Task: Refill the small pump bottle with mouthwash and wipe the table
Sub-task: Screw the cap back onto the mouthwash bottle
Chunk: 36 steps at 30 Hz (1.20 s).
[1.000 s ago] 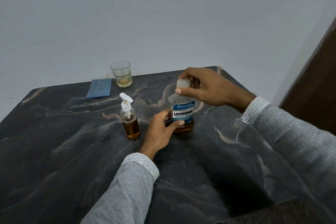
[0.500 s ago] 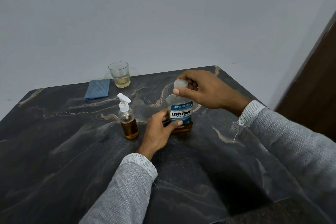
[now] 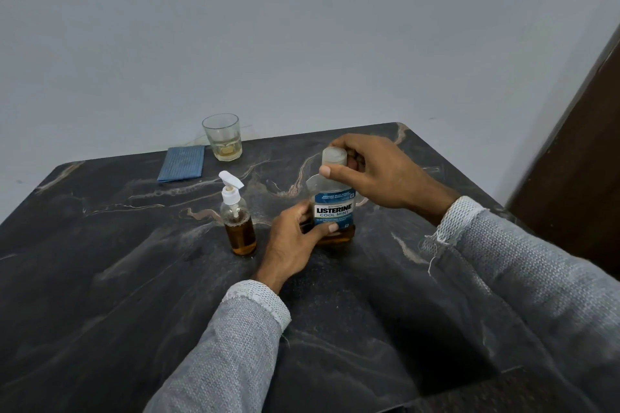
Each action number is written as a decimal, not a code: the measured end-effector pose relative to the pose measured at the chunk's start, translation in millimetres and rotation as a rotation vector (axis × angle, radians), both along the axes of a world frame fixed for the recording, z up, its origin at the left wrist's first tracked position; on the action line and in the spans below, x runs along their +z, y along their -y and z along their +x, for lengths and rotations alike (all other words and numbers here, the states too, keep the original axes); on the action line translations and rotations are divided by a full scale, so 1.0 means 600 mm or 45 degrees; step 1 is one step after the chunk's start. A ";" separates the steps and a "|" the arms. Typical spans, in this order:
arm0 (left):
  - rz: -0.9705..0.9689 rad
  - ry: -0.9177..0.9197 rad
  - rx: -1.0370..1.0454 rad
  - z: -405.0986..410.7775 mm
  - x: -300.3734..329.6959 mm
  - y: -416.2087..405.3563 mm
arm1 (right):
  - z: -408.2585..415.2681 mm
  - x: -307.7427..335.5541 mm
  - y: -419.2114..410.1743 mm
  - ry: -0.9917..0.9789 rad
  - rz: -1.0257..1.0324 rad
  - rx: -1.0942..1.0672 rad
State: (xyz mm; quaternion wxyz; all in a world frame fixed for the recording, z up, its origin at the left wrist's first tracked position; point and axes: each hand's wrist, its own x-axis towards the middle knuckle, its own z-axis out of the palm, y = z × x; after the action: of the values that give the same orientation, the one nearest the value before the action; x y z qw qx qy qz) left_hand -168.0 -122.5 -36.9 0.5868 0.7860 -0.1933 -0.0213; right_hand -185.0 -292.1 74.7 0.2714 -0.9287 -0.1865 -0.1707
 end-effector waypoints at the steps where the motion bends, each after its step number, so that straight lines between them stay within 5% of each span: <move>1: 0.000 0.012 0.016 -0.001 0.000 0.001 | 0.000 -0.004 -0.003 0.033 0.001 -0.027; 17: 0.048 0.023 -0.018 -0.001 -0.002 -0.001 | -0.012 -0.034 -0.008 0.110 0.152 -0.136; 29: 0.013 -0.012 -0.085 -0.001 -0.002 -0.006 | -0.022 -0.118 0.001 -0.340 0.575 -0.027; 36: -0.028 -0.071 -0.141 0.003 -0.006 -0.010 | -0.027 -0.174 -0.005 -0.299 0.685 -0.085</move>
State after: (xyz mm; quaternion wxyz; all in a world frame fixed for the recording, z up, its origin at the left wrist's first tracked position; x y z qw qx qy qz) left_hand -166.0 -116.5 -40.4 0.5985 0.7667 -0.2203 -0.0736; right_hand -201.4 -289.3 -29.7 0.5218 -0.8424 -0.0712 -0.1142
